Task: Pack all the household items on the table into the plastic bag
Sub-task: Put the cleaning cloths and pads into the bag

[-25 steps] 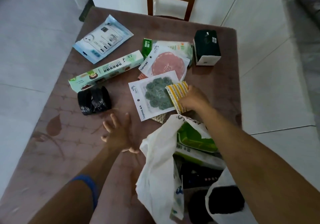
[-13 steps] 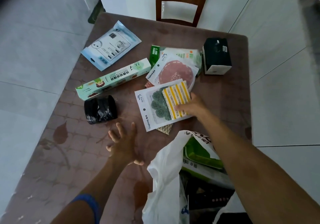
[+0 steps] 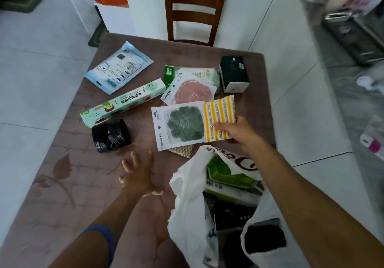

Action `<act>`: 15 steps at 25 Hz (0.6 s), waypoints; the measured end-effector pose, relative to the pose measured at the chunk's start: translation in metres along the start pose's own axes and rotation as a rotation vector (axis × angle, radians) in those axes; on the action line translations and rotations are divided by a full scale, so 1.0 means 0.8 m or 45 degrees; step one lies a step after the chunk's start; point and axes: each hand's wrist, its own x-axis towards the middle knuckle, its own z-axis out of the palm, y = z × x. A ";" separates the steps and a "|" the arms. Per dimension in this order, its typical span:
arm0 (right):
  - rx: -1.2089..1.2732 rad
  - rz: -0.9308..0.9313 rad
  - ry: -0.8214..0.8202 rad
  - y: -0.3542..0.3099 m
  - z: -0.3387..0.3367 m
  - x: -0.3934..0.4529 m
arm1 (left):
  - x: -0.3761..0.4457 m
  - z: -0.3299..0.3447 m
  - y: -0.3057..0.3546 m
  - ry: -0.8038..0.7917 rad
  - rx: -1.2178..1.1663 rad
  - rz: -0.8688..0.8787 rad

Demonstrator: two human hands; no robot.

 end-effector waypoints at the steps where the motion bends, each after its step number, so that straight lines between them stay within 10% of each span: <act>1: -0.037 0.015 -0.002 0.008 0.002 0.000 | -0.004 -0.001 -0.001 -0.021 0.013 0.012; 8: -0.518 0.037 -0.054 0.043 0.040 0.058 | 0.001 0.007 -0.011 -0.064 0.083 0.045; 15: -0.047 0.246 -0.069 0.041 0.066 0.097 | 0.006 0.008 -0.008 -0.081 0.125 0.054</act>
